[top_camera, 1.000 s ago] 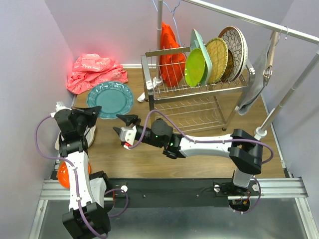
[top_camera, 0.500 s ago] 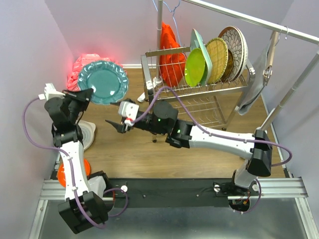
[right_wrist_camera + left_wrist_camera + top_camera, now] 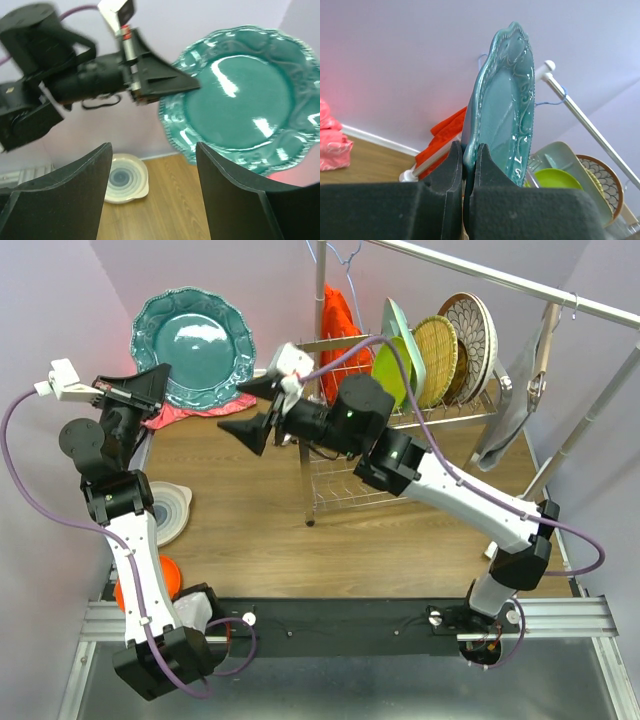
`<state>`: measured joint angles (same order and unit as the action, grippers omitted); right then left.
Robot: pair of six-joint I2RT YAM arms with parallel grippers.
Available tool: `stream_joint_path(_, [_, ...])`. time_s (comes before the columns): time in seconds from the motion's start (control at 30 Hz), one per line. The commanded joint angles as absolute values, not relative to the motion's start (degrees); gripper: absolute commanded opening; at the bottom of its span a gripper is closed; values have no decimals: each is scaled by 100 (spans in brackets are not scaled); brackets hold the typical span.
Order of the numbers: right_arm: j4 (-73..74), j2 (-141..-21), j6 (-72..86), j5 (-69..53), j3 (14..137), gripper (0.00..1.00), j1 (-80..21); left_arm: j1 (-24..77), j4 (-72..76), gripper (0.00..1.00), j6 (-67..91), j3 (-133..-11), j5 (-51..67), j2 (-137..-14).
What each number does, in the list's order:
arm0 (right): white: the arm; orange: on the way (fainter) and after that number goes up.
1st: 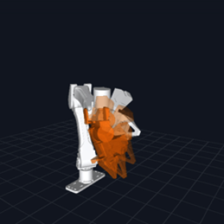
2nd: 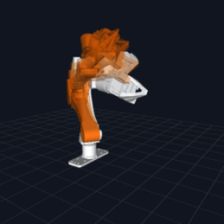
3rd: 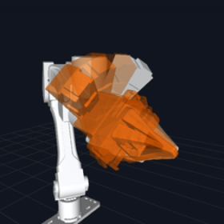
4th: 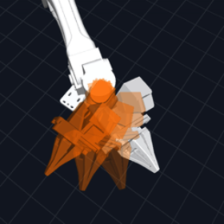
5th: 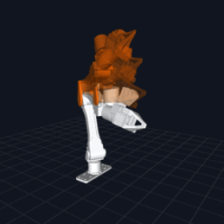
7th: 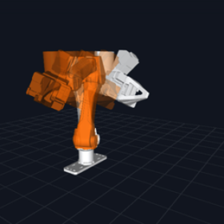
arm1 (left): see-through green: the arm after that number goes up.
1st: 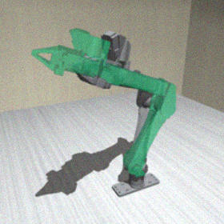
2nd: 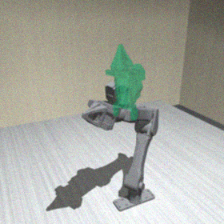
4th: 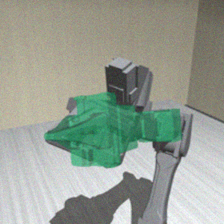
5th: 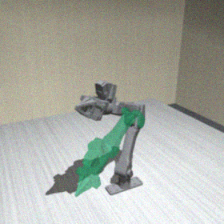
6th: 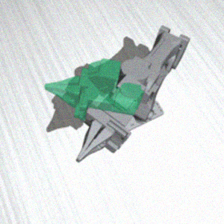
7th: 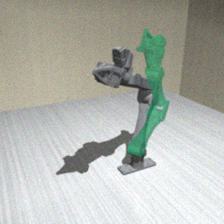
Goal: Load the plates into the dish rack
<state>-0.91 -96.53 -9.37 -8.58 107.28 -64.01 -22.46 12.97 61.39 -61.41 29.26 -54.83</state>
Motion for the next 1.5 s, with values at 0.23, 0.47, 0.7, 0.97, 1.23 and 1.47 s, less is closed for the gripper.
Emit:
stream_joint_path(0.23, [272,-9668,157,-774,12023,77,-5424,-2162,3058,0,6750,-6838,3401,-5511])
stream_joint_path(0.47, [395,-9729,1692,-912,12427,80,-4580,-1890,3348,0,7005,-7189,3551,-5748])
stream_joint_path(0.7, [685,-9721,2803,-1538,12358,75,-4078,-1091,3419,0,6829,-7505,3454,-6020])
stream_joint_path(0.97, [1011,-9431,2839,-1713,12059,65,-4052,-589,3437,0,6680,-7541,3243,-6135])
stream_joint_path(1.23, [1406,-9527,2997,-1828,12173,48,-4052,-255,3445,0,6531,-7532,3068,-6214])
stream_joint_path(1.47, [1485,-9554,3006,-1846,12261,33,-4052,-202,3357,0,6363,-7471,2909,-6135])
